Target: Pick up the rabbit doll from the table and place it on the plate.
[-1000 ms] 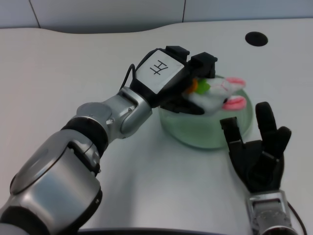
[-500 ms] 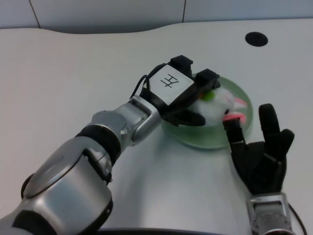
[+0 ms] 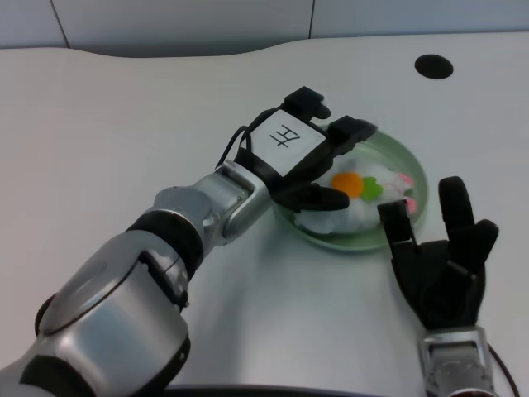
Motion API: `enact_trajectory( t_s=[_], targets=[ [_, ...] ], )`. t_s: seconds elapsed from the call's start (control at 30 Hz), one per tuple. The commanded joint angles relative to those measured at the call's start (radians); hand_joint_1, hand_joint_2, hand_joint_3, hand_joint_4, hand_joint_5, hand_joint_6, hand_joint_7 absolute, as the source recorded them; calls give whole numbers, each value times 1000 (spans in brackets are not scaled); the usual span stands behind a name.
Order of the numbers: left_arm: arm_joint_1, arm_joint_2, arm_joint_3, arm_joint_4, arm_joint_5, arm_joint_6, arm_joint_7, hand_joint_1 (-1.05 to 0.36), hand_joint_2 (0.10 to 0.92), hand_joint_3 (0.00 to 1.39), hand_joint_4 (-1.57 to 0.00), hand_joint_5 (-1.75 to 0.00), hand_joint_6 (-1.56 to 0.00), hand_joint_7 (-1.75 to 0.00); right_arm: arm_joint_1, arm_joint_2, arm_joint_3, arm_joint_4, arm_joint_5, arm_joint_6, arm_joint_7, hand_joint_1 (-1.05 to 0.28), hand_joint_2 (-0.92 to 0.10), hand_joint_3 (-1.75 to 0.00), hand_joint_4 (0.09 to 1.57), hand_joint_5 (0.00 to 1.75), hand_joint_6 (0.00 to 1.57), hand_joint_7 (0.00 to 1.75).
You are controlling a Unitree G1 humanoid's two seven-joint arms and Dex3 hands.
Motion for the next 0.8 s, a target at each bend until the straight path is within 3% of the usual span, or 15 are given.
enact_trajectory(
  t_s=[0.03, 0.27, 0.37, 0.47, 0.57, 0.8],
  targets=[
    [21, 0, 14, -1, -18, -6, -32, -957, 921, 780, 0, -192, -11, -8, 57, 11, -4, 29, 6, 10, 7, -663, -921, -312, 584, 1078, 1011, 0],
    [36, -3, 33, -3, -31, -17, -43, -978, 921, 811, 1, -137, 1, 1, 50, 10, -2, 38, 2, 4, 2, -665, -921, -317, 585, 1075, 1005, 0],
    [57, -6, 67, -4, -69, -45, -59, -1042, 921, 871, 1, -13, 1, 1, 40, 6, 4, 50, -3, 11, 1, -668, -921, -287, 589, 1062, 1013, 6],
    [60, -6, 84, -5, -85, -52, -79, -1047, 921, 879, 1, -1, 1, 1, 39, 7, 3, 53, 0, 16, -6, -672, -921, -265, 603, 1061, 1023, 10],
    [67, -7, 117, -8, -116, -67, -99, -1048, 921, 883, 1, 1, 1, 1, 39, 8, 3, 54, 0, 5, 4, -674, -921, -262, 601, 1065, 1019, 7],
    [93, -4, 207, -16, -211, -125, -161, -1048, 921, 877, -5, -3, 1, 1, 37, 9, 2, 61, -1, 0, 2, -671, -921, -289, 594, 1108, 1019, 6]
  ],
)
